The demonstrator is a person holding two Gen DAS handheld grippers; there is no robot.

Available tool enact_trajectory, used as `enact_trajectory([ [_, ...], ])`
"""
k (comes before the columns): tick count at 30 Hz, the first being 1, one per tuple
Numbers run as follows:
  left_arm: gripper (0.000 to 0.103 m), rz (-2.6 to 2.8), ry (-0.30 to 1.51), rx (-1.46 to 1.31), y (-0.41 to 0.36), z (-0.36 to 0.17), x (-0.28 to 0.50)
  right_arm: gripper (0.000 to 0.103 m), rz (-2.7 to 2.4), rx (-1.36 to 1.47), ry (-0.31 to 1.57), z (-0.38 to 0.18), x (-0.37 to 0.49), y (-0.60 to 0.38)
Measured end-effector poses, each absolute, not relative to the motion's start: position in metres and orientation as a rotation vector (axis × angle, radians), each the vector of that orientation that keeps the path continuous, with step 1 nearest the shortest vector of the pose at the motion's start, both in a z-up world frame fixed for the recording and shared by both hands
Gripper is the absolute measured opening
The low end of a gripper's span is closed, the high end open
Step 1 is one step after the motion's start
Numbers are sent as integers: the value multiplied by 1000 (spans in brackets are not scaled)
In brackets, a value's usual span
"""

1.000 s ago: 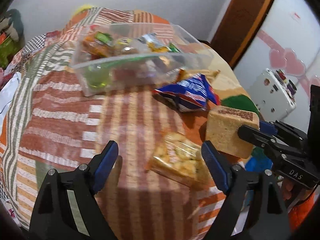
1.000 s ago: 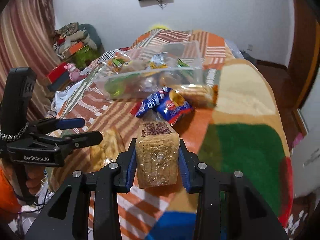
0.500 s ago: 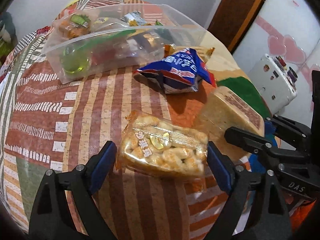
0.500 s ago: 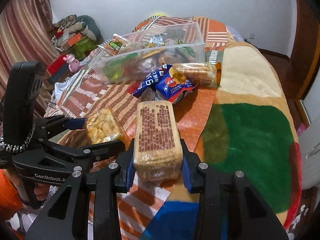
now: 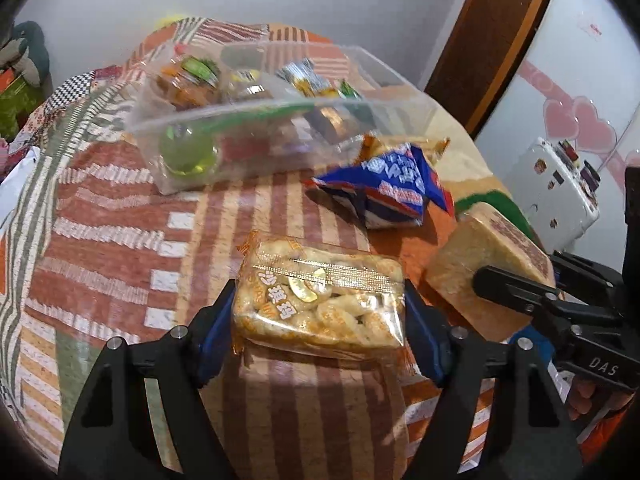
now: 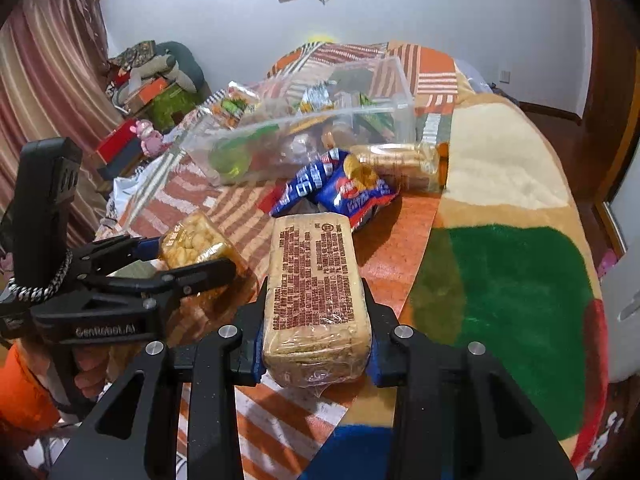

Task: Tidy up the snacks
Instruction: 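Lower the cracker packet and bread loaf into the clear box, opening both tools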

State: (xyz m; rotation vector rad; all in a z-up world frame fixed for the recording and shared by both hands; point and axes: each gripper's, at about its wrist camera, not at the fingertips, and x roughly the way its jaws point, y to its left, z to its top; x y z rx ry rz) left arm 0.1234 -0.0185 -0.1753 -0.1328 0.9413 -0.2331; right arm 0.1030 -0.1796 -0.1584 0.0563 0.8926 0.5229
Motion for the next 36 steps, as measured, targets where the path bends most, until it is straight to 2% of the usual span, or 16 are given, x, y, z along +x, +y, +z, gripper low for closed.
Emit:
enact_trajectory([
  [22,76,-112,659,-90,16,-63,183,34,489,88,615,-76,156,-172],
  [29,76,-103,640,-85,16,-55,221,34,468,96,566,-65,187,-162],
  [36,76,-107,694,-126,21,-70,268,34,446,85,586,-75,217,-148],
])
